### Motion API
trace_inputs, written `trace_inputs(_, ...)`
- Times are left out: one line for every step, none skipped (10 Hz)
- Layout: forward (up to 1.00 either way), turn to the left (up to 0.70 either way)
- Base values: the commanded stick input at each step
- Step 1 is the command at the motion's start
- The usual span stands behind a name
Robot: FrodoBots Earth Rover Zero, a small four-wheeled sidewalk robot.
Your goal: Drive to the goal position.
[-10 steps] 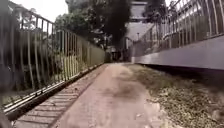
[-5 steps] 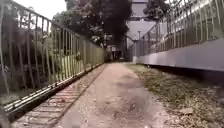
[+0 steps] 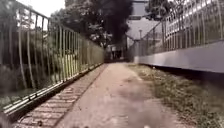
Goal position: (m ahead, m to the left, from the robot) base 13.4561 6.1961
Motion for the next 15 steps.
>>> trace_inputs(1.0,0.0)
trace_inputs(1.0,0.0)
trace_inputs(1.0,0.0)
trace_inputs(1.0,0.0)
trace_inputs(1.0,0.0)
trace_inputs(1.0,0.0)
trace_inputs(1.0,0.0)
trace_inputs(1.0,0.0)
trace_inputs(1.0,0.0)
trace_inputs(1.0,0.0)
trace_inputs(1.0,0.0)
trace_inputs(1.0,0.0)
trace_inputs(1.0,0.0)
trace_inputs(1.0,0.0)
trace_inputs(1.0,0.0)
